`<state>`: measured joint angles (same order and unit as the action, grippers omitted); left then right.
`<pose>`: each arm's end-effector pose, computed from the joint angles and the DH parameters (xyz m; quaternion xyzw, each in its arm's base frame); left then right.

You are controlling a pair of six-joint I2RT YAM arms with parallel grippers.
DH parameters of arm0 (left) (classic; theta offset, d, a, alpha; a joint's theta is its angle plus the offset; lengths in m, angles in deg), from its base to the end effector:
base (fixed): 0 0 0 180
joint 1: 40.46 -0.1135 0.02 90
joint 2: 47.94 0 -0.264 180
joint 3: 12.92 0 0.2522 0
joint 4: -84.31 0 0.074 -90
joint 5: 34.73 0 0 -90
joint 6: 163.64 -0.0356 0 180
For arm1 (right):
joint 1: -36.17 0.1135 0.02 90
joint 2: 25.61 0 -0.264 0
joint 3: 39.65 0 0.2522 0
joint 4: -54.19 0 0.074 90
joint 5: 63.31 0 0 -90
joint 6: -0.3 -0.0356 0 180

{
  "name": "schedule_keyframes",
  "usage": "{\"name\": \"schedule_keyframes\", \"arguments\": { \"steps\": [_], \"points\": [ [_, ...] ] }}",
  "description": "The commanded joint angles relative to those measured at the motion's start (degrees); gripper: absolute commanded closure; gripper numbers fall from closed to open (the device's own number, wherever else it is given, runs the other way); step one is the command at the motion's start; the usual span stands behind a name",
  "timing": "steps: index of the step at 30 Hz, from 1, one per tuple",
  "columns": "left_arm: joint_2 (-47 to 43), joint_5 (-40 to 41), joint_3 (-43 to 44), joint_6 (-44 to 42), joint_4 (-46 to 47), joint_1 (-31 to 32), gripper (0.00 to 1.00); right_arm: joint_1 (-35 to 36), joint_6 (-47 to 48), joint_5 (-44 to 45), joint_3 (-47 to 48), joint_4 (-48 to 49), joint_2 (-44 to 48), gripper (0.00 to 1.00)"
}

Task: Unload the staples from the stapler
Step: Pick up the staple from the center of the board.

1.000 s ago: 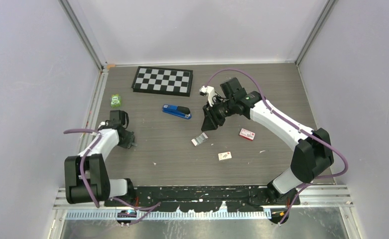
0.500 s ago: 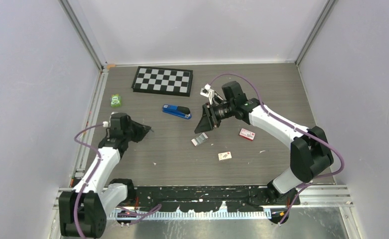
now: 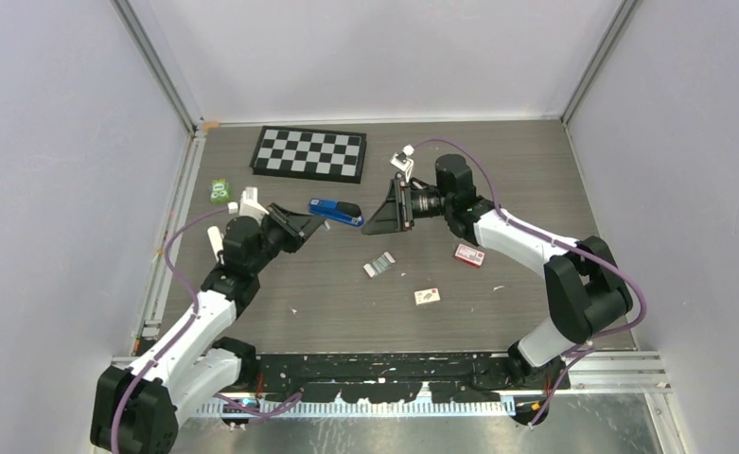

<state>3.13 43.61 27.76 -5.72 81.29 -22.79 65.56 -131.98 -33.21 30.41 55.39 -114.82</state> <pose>0.1961 -0.0700 0.2481 -0.2745 0.7336 -0.4773 0.3982 0.2829 0.1947 0.2664 -0.2131 0.7293 0.6257 0.1767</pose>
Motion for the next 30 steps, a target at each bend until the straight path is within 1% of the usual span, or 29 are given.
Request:
{"name": "schedule_keyframes", "arguments": {
  "steps": [1, 5, 7, 15, 20, 30],
  "points": [
    [1.22, -1.09, -0.78, 0.73, 11.84, 3.01, 0.9, -0.3, -8.41, -1.18, -0.51, 10.45, -1.18, 0.34],
    [2.72, -1.19, -1.08, 1.09, 16.81, 5.6, 0.9, -0.31, -12.81, -1.39, -1.16, 14.83, -2.65, 0.33],
    [3.26, -0.85, -0.94, 1.07, 17.51, 6.64, 0.9, -0.35, -14.25, -1.54, -1.4, 16.3, -3.31, 0.34],
    [4.47, -0.74, -1.38, 2.13, 21.98, 9.44, 0.9, -0.33, -15.6, -1.38, -1.53, 17.42, -4.43, 0.35],
    [5.24, 0.05, -1.26, 2.13, 23.45, 11.47, 0.9, 0.09, -18.17, -2.23, -1.98, 21.11, -4.88, 0.36],
    [7.55, 0.97, -1.45, 3.05, 28.08, 14.44, 0.9, 0.73, -18.8, -2.94, -1.82, 22.12, -5.27, 0.4]
  ]
}}
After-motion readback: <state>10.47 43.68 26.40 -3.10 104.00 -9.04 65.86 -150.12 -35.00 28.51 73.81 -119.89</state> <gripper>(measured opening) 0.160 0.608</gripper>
